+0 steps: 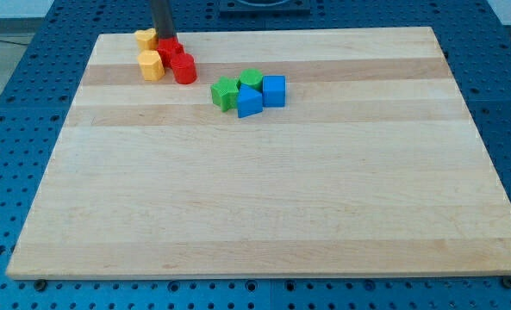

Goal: Move red star into the yellow heart

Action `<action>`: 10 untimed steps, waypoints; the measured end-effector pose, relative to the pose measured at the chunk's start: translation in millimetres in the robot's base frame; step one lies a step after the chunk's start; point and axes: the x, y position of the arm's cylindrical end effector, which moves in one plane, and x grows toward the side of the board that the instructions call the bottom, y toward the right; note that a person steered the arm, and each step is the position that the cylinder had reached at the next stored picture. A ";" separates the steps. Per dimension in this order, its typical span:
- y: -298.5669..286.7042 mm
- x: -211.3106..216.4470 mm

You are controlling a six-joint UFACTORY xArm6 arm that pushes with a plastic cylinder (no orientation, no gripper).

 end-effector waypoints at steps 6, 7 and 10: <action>71.7 -13.2; 76.0 5.1; 55.9 39.6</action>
